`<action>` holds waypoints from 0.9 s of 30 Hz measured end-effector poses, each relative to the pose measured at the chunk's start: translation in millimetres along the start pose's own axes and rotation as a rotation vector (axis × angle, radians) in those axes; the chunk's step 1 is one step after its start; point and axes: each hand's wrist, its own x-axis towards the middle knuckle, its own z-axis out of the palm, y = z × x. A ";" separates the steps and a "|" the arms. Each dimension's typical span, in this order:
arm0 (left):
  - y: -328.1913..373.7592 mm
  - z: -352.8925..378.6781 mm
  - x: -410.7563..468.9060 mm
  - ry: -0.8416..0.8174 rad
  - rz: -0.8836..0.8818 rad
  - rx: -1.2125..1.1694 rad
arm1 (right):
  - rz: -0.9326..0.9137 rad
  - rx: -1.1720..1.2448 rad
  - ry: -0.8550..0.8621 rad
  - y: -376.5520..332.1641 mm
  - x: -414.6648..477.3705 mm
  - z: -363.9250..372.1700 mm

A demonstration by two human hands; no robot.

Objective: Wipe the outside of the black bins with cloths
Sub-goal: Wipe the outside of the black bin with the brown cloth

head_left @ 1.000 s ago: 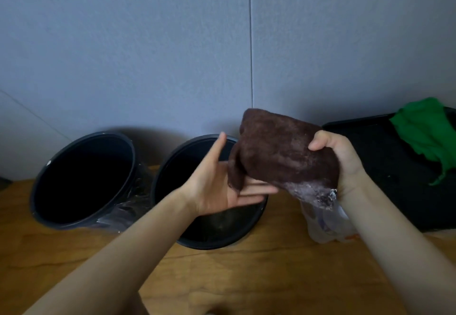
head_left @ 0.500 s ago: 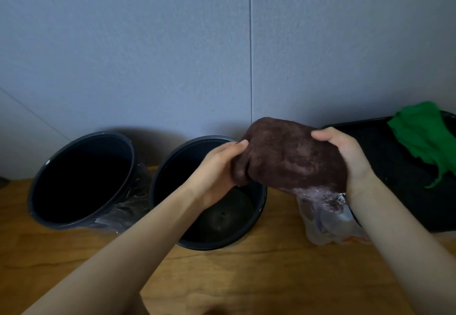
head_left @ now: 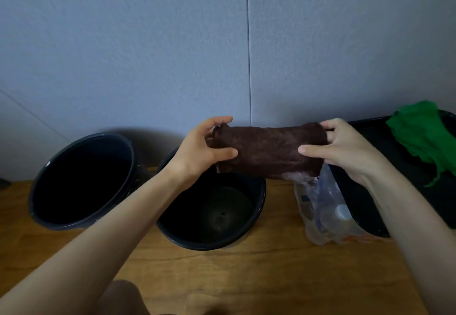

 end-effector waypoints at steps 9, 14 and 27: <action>-1.6 -2.7 2.1 0.145 0.194 0.740 | -0.280 -0.628 0.236 3.9 -1.9 15.9; 17.4 25.6 -9.4 0.203 0.275 0.696 | -0.173 -0.369 0.329 11.7 -6.7 47.6; -3.3 58.3 -16.3 -0.290 -0.074 0.086 | 0.355 0.944 -0.002 30.6 -19.2 64.7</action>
